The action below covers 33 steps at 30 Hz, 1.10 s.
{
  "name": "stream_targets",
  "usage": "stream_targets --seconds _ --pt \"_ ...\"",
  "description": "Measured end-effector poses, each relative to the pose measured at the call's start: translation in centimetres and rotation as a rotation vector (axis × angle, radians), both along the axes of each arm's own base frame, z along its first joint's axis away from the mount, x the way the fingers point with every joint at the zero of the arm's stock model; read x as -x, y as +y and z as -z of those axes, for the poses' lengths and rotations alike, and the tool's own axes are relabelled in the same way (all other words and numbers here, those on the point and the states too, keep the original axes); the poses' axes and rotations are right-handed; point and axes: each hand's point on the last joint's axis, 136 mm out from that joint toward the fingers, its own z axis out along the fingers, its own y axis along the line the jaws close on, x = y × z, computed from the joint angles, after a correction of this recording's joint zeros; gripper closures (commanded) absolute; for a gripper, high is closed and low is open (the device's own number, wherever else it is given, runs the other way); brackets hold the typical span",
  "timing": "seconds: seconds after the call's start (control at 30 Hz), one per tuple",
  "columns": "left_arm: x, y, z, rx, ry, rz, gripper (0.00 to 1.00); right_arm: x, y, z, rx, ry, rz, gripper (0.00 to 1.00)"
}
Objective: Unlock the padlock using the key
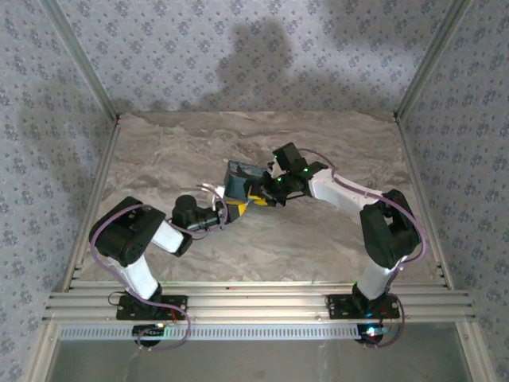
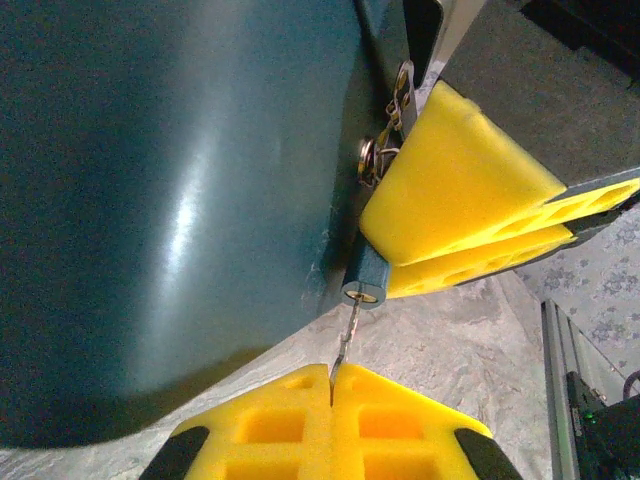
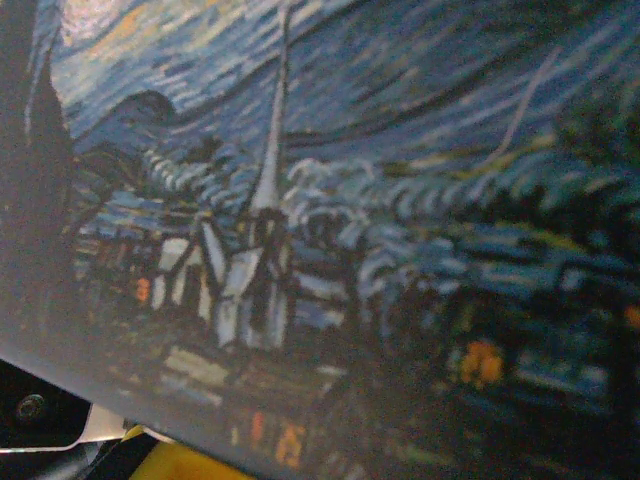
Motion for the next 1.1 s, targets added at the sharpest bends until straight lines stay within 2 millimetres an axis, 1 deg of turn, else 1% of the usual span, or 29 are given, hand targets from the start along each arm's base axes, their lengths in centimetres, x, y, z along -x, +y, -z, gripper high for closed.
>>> stream_targets --seconds 0.17,0.43,0.7,1.1 --pt "-0.03 -0.16 0.44 -0.019 0.013 -0.021 1.00 -0.07 0.06 0.21 0.005 0.002 0.001 1.00" --pt "0.03 -0.13 0.41 -0.097 -0.017 -0.071 1.00 -0.12 0.05 0.23 0.007 0.001 0.003 1.00" --pt "0.26 -0.38 0.87 -0.136 -0.037 -0.067 1.00 0.09 0.02 0.29 0.007 0.014 0.001 1.00" --pt "0.38 -0.55 1.00 -0.156 -0.050 -0.055 1.00 0.21 -0.04 0.30 0.005 0.023 -0.002 1.00"
